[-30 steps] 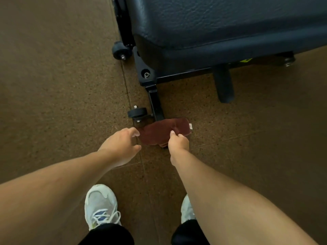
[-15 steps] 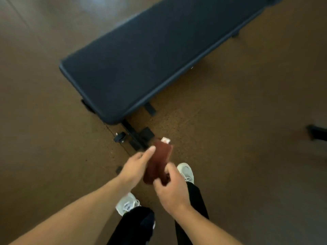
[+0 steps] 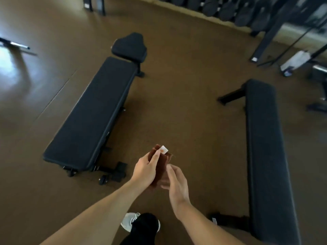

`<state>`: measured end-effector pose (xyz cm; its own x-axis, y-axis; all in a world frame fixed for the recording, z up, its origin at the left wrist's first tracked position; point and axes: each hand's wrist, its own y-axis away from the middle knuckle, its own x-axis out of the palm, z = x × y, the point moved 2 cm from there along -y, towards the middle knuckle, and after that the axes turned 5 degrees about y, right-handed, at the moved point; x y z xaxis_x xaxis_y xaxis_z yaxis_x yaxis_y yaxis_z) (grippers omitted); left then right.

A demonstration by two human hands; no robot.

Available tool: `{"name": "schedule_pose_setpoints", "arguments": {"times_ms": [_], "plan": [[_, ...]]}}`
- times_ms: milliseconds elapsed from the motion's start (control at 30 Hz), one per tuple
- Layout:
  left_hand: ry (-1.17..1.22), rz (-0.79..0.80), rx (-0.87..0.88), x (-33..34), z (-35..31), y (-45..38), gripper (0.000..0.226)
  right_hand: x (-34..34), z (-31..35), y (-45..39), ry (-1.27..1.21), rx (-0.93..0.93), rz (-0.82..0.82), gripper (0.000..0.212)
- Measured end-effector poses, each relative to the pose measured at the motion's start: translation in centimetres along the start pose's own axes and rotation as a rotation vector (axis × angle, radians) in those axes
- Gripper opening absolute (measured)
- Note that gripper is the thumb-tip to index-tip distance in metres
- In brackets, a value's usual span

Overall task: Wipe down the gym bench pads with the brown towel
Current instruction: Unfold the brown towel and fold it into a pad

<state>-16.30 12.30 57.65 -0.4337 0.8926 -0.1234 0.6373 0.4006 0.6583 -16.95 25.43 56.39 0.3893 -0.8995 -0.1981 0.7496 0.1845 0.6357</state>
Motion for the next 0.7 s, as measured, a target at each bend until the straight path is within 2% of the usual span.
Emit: {"name": "schedule_pose_setpoints", "arguments": {"times_ms": [67, 133, 267, 367, 433, 500, 567, 633, 700], "plan": [[-0.063, 0.096, 0.046, 2.4, -0.9, 2.4, 0.051, -2.8, 0.5, 2.0, -0.032, -0.036, -0.014, 0.019], [-0.121, 0.165, 0.102, 5.0, -1.5, 5.2, 0.051, -6.5, 0.2, 4.1, 0.01, -0.105, -0.09, 0.009], [-0.206, 0.233, 0.142, 10.5, -1.4, 10.5, 0.034, -13.8, -0.9, 8.2, 0.059, -0.168, -0.192, 0.006], [-0.259, 0.107, 0.203, 14.5, -0.5, 13.6, 0.032, -18.8, -1.7, 11.0, 0.072, -0.206, -0.207, 0.011], [-0.186, 0.049, 0.241, 17.5, -0.6, 15.7, 0.033, -22.2, -2.2, 12.4, 0.016, -0.206, -0.26, 0.013], [-0.05, 0.21, 0.142, 20.6, -0.8, 17.2, 0.035, -24.9, -2.7, 13.0, -0.039, -0.188, -0.298, 0.014], [-0.032, 0.402, 0.065, 23.6, -1.3, 18.3, 0.035, -27.4, -3.0, 13.1, -0.107, -0.162, -0.317, 0.015], [-0.086, 0.494, 0.046, 26.3, -1.8, 17.6, 0.034, -29.9, -3.5, 12.5, -0.158, -0.116, -0.347, 0.012], [-0.074, 0.495, 0.014, 27.5, -1.9, 16.4, 0.031, -31.1, -3.5, 12.1, -0.186, -0.083, -0.353, 0.009]]}}
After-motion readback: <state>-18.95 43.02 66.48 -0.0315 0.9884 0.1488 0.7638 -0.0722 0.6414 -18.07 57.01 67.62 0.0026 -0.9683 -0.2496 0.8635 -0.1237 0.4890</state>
